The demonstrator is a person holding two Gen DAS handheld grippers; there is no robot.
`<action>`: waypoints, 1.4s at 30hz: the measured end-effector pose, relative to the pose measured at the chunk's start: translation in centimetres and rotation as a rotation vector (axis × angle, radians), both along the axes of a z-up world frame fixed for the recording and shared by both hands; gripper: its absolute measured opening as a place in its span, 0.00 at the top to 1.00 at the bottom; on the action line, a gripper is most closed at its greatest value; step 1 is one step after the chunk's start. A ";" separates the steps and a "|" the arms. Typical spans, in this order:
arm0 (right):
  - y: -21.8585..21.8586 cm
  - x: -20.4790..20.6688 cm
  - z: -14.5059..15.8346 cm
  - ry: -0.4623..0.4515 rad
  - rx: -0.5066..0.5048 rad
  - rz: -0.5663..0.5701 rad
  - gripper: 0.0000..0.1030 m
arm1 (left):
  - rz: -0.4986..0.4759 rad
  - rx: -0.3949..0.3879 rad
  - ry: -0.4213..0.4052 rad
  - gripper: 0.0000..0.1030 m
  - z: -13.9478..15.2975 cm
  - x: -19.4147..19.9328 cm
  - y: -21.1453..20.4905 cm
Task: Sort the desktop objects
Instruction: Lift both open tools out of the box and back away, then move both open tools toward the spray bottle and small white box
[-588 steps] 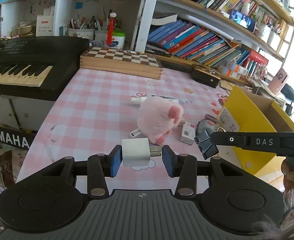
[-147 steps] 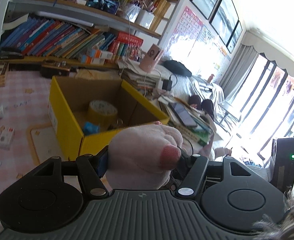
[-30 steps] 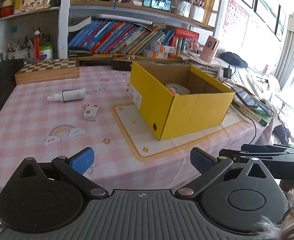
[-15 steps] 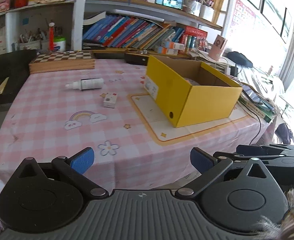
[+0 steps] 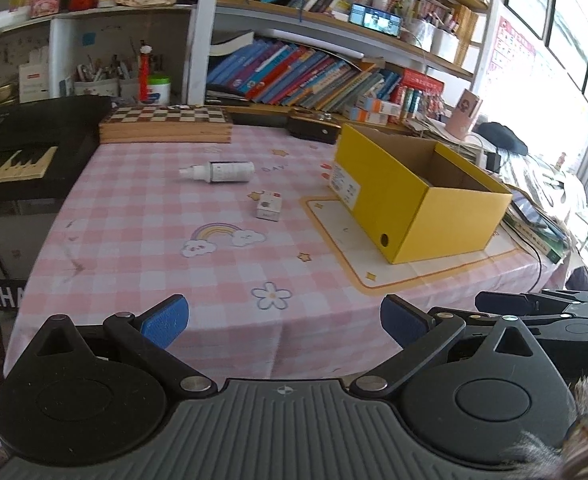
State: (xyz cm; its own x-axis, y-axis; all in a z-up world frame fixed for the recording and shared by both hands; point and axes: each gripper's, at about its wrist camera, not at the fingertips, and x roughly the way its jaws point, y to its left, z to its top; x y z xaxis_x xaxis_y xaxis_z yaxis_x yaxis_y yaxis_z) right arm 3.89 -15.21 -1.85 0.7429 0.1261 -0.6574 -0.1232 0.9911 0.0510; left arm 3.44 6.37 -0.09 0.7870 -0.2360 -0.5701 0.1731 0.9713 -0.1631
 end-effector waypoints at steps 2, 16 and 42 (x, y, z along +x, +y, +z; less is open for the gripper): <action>0.7 0.2 0.1 0.000 -0.004 0.021 0.37 | 0.020 -0.004 -0.001 0.00 0.1 -0.1 0.6; 3.3 2.7 0.1 -0.017 -0.024 0.130 0.37 | 0.113 -0.014 -0.011 0.00 0.0 0.9 2.8; 4.9 15.8 -1.4 0.043 -0.024 0.285 0.37 | 0.205 -0.005 0.017 0.00 0.2 13.8 3.2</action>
